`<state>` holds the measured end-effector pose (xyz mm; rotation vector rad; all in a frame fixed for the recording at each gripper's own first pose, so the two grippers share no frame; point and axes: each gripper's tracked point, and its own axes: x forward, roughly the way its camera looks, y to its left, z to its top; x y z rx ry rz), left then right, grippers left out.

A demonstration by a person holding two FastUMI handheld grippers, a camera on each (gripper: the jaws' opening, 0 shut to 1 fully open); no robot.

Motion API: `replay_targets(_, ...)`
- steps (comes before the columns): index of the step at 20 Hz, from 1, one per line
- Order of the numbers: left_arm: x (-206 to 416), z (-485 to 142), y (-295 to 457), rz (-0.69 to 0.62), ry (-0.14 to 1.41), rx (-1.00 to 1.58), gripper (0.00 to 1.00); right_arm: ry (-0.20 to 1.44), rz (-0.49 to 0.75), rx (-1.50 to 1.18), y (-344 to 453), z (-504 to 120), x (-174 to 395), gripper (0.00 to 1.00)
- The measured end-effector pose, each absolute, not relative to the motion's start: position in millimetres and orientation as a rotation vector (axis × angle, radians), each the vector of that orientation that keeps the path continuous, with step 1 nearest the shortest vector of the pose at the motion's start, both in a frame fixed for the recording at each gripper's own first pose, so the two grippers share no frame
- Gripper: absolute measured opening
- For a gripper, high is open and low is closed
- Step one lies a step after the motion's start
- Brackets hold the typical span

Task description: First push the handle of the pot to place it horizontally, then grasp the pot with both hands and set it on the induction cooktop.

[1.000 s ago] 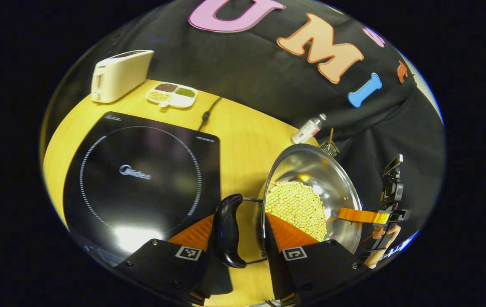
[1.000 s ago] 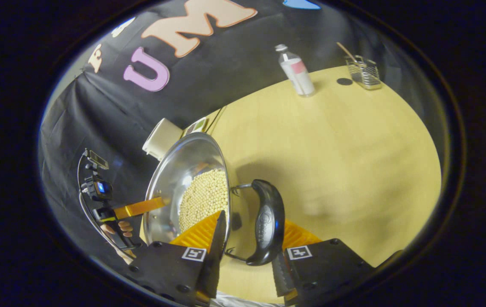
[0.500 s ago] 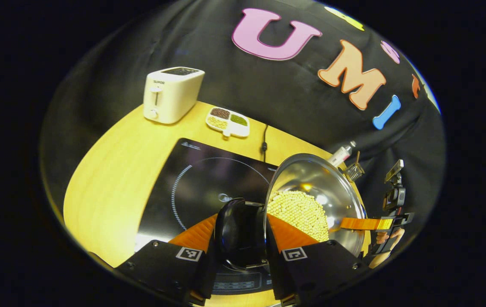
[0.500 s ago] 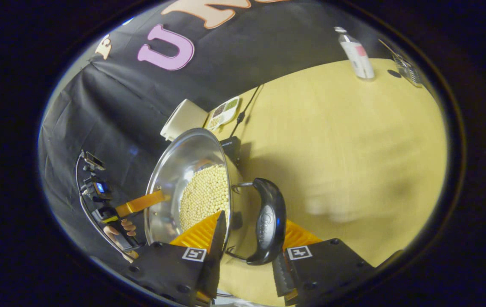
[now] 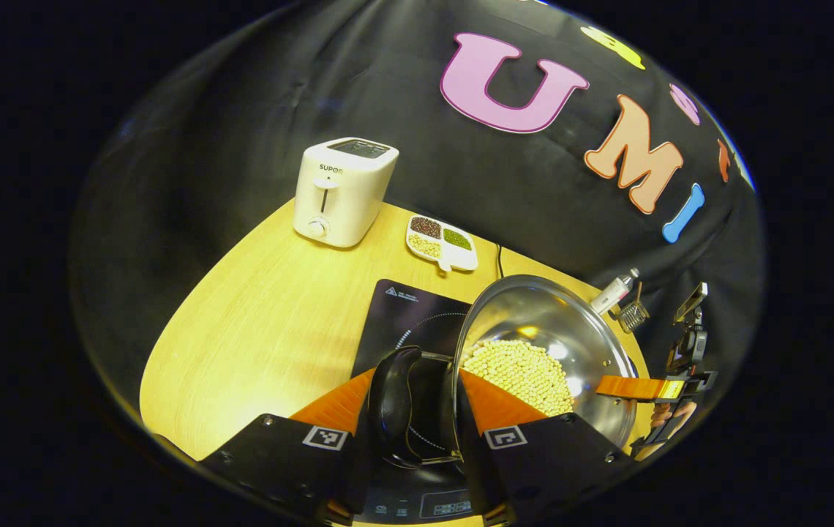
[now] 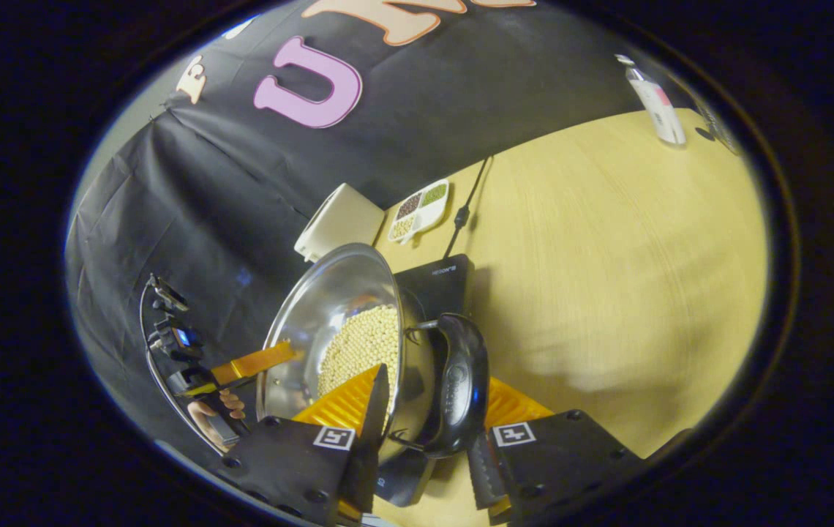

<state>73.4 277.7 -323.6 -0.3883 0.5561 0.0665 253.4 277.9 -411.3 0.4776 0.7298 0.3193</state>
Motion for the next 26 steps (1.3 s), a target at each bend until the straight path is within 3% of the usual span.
replay_targets(10,81,-339,302,0.062,0.559,-0.372,0.53,0.712,0.314,0.49,299,-422,265,0.46)
replay_targets(20,83,-343,302,0.062,0.54,-0.391,0.6,0.704,0.35,0.519,301,-420,273,0.48)
replay_targets(21,81,-344,303,0.071,0.542,-0.389,0.62,0.706,0.353,0.523,302,-420,273,0.48)
replay_targets(22,81,-344,305,0.084,0.541,-0.39,0.64,0.706,0.364,0.528,303,-418,272,0.55)
replay_targets(24,80,-339,316,0.126,0.508,-0.389,0.74,0.693,0.378,0.516,298,-412,273,0.45)
replay_targets(26,75,-327,323,0.151,0.449,-0.405,0.96,0.639,0.364,0.478,285,-402,281,0.74)
